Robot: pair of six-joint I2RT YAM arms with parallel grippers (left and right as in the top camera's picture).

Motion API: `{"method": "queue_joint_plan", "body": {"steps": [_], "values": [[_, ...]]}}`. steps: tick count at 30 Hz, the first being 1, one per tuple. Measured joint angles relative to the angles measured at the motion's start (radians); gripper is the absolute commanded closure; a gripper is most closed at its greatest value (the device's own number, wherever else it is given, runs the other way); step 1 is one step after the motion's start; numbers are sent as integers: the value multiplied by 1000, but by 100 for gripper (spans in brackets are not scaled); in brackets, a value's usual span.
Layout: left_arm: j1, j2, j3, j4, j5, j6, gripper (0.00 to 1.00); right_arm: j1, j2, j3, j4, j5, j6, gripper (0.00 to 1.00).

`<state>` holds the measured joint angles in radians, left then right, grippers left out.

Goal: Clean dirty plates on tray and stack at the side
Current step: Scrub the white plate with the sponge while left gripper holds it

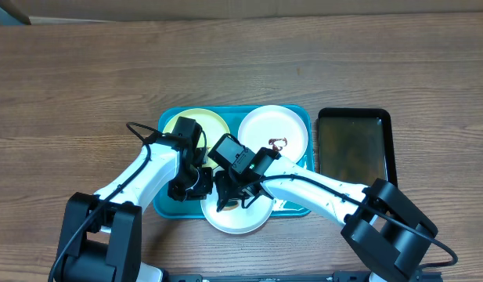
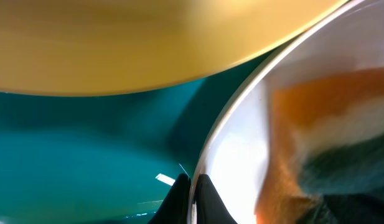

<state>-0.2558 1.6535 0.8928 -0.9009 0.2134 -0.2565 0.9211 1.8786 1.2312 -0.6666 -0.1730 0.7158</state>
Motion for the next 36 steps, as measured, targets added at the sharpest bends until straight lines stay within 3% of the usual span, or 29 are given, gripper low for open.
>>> {"method": "queue_joint_plan", "body": {"steps": [15, 26, 36], "values": [[-1, 0, 0, 0, 13, 0, 96, -9, 35, 16, -61, 52, 17, 96], [-6, 0, 0, 2, 30, 0, 96, -166, 14, 16, -248, 93, 3, 96], [-6, 0, 0, -12, 11, 0, 96, -68, 13, 16, -187, 32, -136, 96]]}}
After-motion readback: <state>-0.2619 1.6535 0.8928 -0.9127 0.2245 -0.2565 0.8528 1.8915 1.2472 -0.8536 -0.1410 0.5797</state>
